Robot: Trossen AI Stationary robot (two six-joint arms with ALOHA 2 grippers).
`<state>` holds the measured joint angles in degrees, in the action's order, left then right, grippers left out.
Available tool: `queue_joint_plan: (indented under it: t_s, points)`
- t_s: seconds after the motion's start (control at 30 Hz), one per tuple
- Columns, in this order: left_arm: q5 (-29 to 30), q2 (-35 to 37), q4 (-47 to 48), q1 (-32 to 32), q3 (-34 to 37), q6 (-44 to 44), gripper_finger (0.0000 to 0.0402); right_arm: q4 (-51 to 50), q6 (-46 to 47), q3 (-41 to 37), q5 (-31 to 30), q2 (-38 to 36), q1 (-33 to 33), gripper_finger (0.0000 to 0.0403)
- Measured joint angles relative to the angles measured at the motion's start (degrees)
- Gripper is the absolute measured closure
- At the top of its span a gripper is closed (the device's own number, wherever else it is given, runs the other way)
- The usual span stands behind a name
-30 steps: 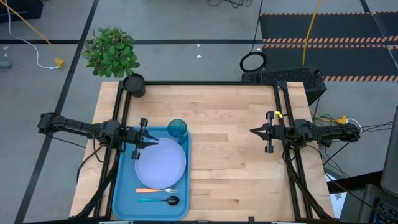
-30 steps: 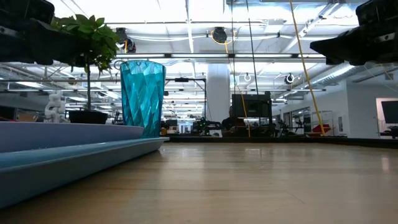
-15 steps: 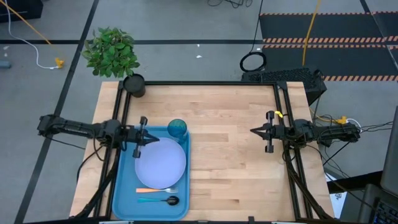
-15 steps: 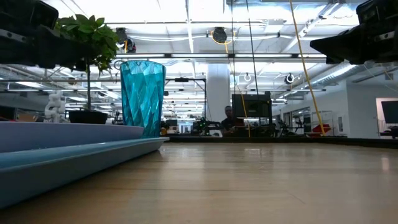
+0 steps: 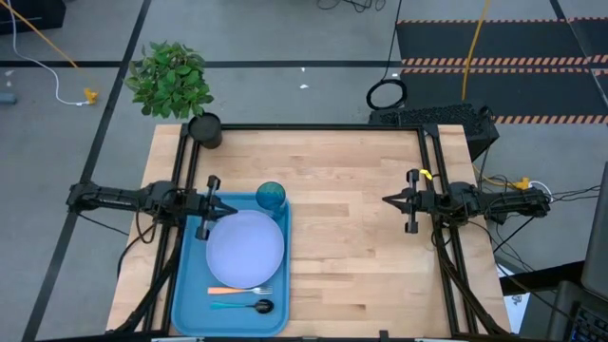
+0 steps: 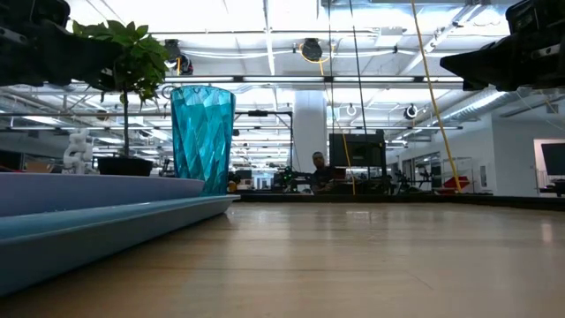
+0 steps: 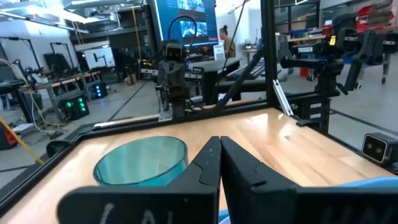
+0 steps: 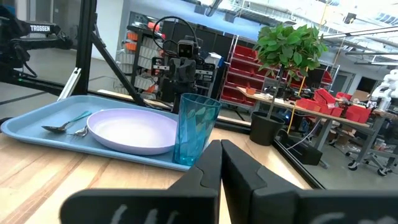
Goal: Pick and place plate/cup/fork/spoon on tray
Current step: Return to Home Position
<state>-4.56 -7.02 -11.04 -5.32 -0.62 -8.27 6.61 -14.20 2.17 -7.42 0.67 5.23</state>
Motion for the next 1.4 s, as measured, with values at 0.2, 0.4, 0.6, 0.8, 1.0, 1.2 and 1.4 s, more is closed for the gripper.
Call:
queue_joint_plan:
  t_s: [0.2,0.4,0.6,0.8,1.0,1.2,1.4]
  points:
    - [-0.02,4.67,4.48,0.0,0.0,-0.82,0.0391,0.0,0.0,0.0,0.0,0.0,-0.01,0.0403]
    - [-0.02,6.87,9.27,0.02,0.0,-0.75,0.0397,0.0,0.0,0.0,0.02,0.0,-0.02,0.0403]
    - [1.07,6.87,8.8,0.07,0.0,-1.07,0.0388,0.02,0.0,0.0,0.02,0.0,-0.01,0.0403]
    - [0.24,6.69,9.78,0.05,0.0,-1.02,0.0392,0.0,0.0,-0.02,0.02,0.02,0.0,0.0403]
    - [0.24,6.66,9.82,0.07,0.0,-3.26,0.0396,0.0,0.0,-0.01,0.02,0.02,-0.01,0.0403]
    - [0.24,6.66,9.82,0.07,0.0,-7.36,0.0375,0.0,0.0,-0.02,0.02,0.02,-0.02,0.0403]
    - [0.22,6.66,9.82,0.07,0.0,-5.99,0.0371,0.0,0.0,-0.02,0.02,0.02,-0.02,0.0403]
